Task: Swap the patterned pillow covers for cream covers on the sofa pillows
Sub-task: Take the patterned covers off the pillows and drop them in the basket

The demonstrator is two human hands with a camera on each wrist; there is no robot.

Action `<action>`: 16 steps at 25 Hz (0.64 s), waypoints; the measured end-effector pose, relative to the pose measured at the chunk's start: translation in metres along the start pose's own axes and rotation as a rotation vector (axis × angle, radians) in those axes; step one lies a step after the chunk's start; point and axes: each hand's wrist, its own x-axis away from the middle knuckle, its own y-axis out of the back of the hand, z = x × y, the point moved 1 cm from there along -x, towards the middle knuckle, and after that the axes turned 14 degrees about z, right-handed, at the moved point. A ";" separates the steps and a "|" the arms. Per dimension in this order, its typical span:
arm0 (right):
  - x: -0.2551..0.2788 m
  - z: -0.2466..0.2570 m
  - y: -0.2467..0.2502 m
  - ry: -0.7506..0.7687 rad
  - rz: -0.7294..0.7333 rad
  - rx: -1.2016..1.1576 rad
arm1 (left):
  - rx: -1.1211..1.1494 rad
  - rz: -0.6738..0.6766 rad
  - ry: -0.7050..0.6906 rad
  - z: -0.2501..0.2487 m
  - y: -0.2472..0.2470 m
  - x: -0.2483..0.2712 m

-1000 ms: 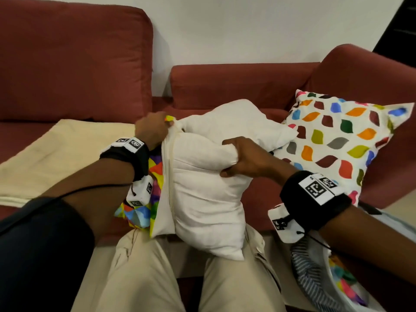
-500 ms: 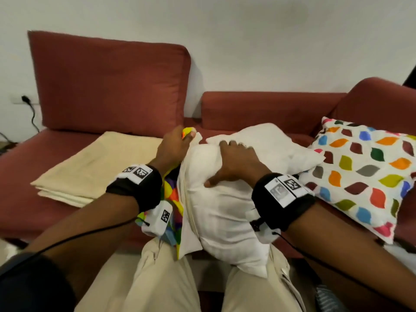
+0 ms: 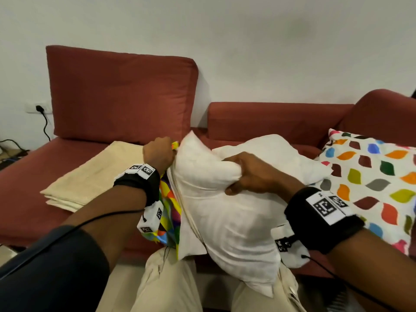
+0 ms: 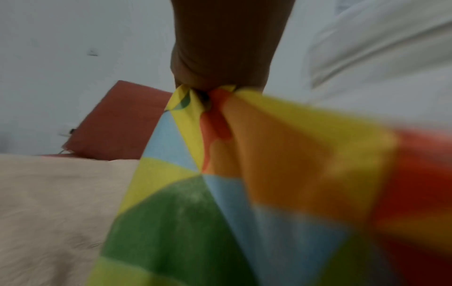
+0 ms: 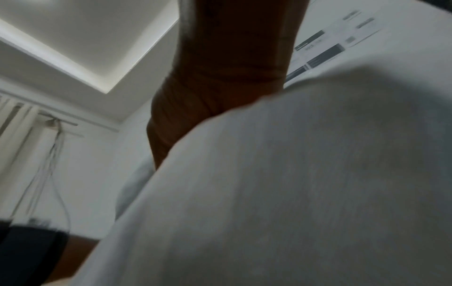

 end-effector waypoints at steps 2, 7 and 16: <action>0.028 -0.009 0.023 0.036 -0.120 -0.158 | 0.175 0.003 0.155 0.031 -0.002 0.001; 0.046 -0.059 0.053 0.013 -0.633 -0.653 | 0.646 -0.031 0.052 0.028 -0.008 -0.006; -0.015 -0.156 0.080 -0.102 -1.055 -1.110 | 0.781 -0.132 0.250 0.066 -0.034 -0.048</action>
